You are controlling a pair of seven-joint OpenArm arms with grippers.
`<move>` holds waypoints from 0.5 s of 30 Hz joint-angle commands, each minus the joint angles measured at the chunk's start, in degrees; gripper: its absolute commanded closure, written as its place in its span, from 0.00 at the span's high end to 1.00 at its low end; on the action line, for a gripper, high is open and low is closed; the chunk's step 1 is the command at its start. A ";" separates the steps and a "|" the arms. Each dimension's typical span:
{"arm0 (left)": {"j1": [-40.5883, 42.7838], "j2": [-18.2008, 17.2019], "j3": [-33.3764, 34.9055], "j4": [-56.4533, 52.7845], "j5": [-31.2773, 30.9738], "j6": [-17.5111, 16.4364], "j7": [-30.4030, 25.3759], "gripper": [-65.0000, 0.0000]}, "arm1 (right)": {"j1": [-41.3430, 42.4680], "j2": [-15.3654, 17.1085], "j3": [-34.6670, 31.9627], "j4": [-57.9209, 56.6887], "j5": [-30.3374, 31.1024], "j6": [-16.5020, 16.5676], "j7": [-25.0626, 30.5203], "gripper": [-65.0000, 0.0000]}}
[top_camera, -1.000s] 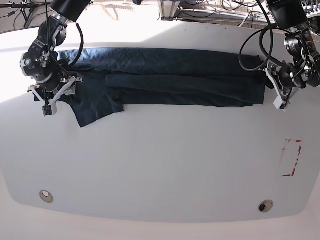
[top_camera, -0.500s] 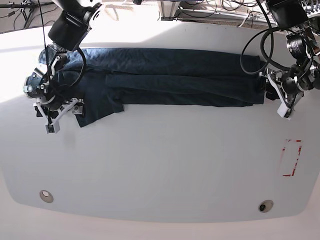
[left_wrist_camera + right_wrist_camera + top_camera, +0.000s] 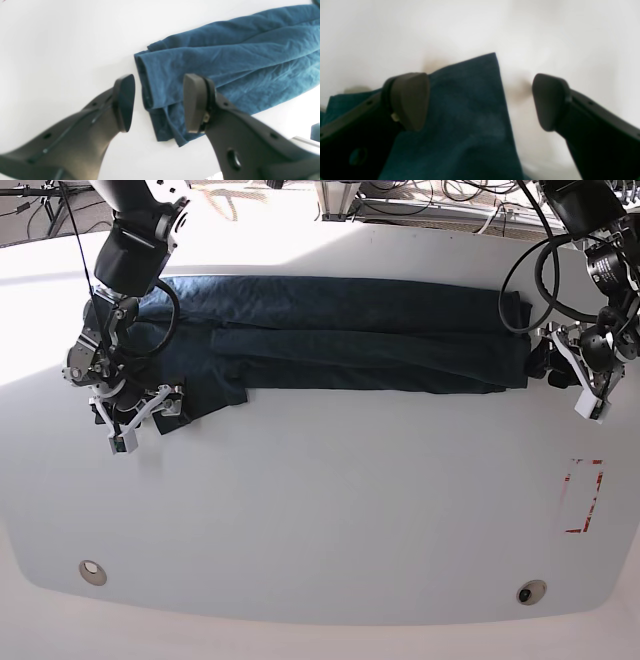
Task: Fold the T-shirt properly
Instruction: 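Grasp the protruding sleeve with the right gripper and tuck it inward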
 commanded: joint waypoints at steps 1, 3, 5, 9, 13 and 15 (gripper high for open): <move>-0.66 -1.13 -0.57 0.99 -1.11 -0.08 -0.86 0.45 | 0.59 0.40 -0.09 -0.26 0.06 0.14 -0.32 0.93; -0.66 -1.13 -0.57 0.99 -1.11 -0.08 -0.86 0.45 | 0.41 0.14 -0.09 0.09 0.06 0.14 -0.41 0.89; -0.66 -1.13 -0.57 0.99 -1.11 -0.08 -0.86 0.45 | 0.33 -0.83 -0.09 0.27 0.06 0.14 -0.58 0.84; -0.83 -1.21 -0.57 0.64 -0.76 0.01 -0.86 0.45 | -1.26 -1.71 -0.26 2.56 0.06 0.14 -0.67 0.72; -0.92 -1.21 -0.57 0.64 -0.76 0.01 -0.86 0.45 | -2.13 -2.94 -1.32 4.75 0.06 0.14 -2.34 0.71; -0.92 -1.21 -0.57 0.55 -0.67 0.01 -0.86 0.45 | -2.75 -3.03 -1.49 5.98 0.06 0.14 -3.13 0.71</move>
